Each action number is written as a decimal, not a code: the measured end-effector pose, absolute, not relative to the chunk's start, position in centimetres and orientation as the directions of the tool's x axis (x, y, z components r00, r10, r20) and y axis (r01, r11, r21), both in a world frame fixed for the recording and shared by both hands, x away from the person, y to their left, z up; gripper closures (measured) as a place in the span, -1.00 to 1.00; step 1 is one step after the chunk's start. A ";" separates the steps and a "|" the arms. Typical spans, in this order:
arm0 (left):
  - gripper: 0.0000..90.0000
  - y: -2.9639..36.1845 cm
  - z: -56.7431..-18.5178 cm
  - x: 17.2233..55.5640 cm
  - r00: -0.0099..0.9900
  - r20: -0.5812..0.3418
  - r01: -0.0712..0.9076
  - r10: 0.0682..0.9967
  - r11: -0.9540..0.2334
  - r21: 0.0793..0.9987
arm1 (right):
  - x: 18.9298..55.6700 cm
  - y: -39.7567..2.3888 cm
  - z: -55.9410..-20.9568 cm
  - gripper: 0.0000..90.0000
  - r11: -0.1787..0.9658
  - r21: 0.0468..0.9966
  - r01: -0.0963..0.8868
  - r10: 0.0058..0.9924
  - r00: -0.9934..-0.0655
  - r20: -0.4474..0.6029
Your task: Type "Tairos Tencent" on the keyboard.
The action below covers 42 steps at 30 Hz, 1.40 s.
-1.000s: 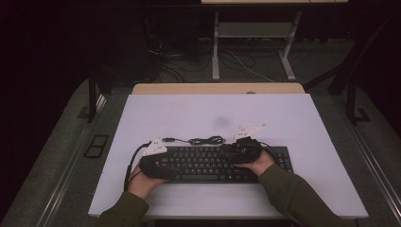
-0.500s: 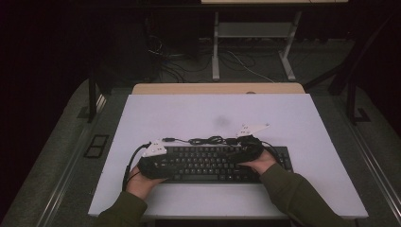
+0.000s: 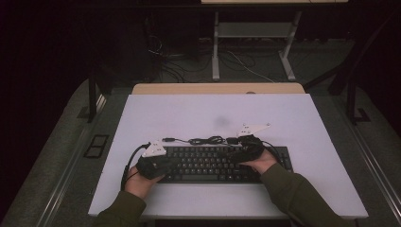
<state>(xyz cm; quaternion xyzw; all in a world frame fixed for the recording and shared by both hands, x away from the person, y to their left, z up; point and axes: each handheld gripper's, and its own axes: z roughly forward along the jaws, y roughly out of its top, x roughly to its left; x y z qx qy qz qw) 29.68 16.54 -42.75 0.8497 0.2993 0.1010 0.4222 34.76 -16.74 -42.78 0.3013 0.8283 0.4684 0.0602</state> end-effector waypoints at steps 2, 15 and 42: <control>0.97 16.5 -42.9 29.8 0.801 -0.081 0.425 0.594 -0.467 0.776 | 34.8 -16.7 -42.8 -0.32 0.379 0.813 0.443 0.555 -0.811 0.183; 0.97 16.2 -43.3 30.1 0.804 -0.076 0.426 0.590 -0.481 0.766 | 34.7 -16.7 -42.9 -0.32 0.380 0.812 0.443 0.556 -0.811 0.183; 0.97 16.0 -43.6 30.3 0.804 -0.076 0.434 0.589 -0.495 0.753 | 34.7 -16.7 -42.8 -0.32 0.381 0.813 0.440 0.557 -0.811 0.178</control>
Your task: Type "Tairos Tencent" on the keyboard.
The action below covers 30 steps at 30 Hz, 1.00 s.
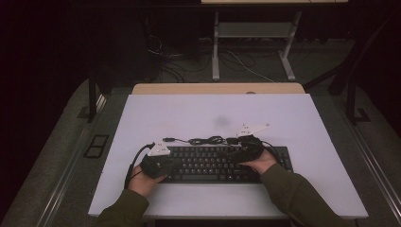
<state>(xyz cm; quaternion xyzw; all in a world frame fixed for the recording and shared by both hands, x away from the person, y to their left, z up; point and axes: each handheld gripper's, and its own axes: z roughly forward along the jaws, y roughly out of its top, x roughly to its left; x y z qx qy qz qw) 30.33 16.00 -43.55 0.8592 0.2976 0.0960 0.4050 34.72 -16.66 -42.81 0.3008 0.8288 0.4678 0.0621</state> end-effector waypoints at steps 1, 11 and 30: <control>0.97 16.0 -43.5 30.3 0.802 -0.079 0.435 0.592 -0.489 0.756 | 34.7 -16.7 -42.8 -0.32 0.381 0.813 0.440 0.556 -0.812 0.178; 0.95 16.3 -42.9 30.2 0.794 -0.081 0.427 0.602 -0.459 0.779 | 34.7 -16.8 -42.8 -0.32 0.377 0.812 0.445 0.556 -0.810 0.186; 0.97 15.7 -42.3 29.8 0.818 -0.125 0.424 0.562 -0.442 0.791 | 34.8 -17.1 -42.8 -0.33 0.364 0.813 0.454 0.562 -0.803 0.197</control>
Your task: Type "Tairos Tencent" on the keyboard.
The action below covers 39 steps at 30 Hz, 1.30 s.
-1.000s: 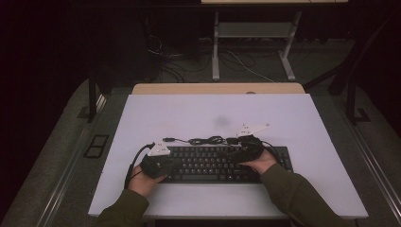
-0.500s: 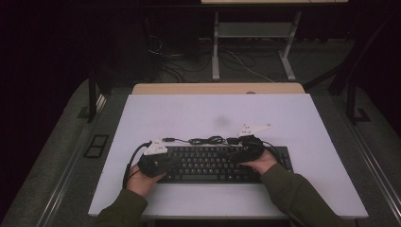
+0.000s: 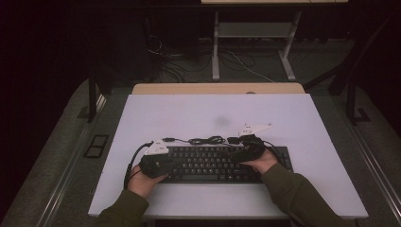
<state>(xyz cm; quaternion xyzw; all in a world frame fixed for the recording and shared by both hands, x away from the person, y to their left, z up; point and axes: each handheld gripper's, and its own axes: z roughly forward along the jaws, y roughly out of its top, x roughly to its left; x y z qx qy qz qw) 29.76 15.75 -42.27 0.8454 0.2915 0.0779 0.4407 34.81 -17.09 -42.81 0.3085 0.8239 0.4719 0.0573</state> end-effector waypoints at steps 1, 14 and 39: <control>0.97 15.7 -42.3 29.7 0.820 -0.127 0.423 0.558 -0.442 0.791 | 34.8 -17.1 -42.8 -0.33 0.366 0.814 0.451 0.561 -0.805 0.194; 0.97 14.8 -42.2 29.3 0.850 -0.155 0.415 0.503 -0.460 0.785 | 34.9 -17.2 -42.8 -0.33 0.364 0.815 0.451 0.564 -0.803 0.193; 0.97 12.2 -43.2 28.8 0.901 -0.168 0.383 0.401 -0.549 0.744 | 34.9 -17.2 -42.7 -0.33 0.362 0.816 0.450 0.565 -0.802 0.192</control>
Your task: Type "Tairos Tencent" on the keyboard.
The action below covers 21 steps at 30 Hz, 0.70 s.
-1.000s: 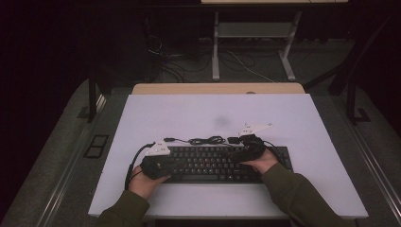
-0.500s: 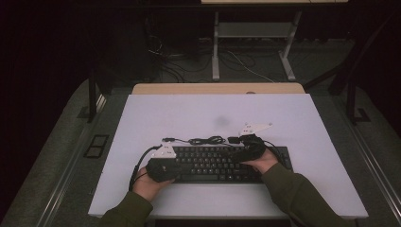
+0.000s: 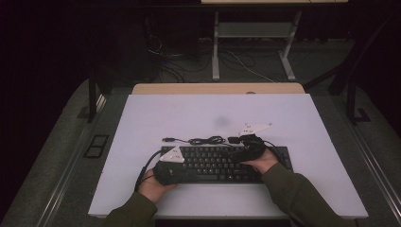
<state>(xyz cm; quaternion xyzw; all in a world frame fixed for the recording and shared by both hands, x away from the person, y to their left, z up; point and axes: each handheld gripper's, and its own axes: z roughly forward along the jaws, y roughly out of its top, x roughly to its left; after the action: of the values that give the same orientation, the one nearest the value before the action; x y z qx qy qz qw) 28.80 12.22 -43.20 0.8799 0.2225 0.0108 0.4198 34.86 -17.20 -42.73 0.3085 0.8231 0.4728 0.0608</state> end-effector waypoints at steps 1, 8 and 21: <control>0.97 12.2 -43.2 28.8 0.900 -0.168 0.384 0.402 -0.550 0.741 | 34.9 -17.2 -42.7 -0.33 0.362 0.816 0.451 0.566 -0.802 0.192; 0.97 12.1 -43.4 28.8 0.900 -0.163 0.384 0.404 -0.557 0.736 | 34.9 -17.2 -42.7 -0.33 0.362 0.817 0.449 0.566 -0.802 0.190; 0.97 12.1 -43.6 28.9 0.899 -0.160 0.386 0.406 -0.565 0.729 | 34.9 -17.2 -42.7 -0.33 0.363 0.816 0.450 0.566 -0.802 0.191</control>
<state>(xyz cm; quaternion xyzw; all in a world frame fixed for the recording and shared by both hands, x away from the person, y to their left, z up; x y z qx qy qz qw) 28.92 12.15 -43.60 0.8846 0.2238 0.0128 0.4090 34.85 -17.21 -42.72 0.3086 0.8231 0.4727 0.0614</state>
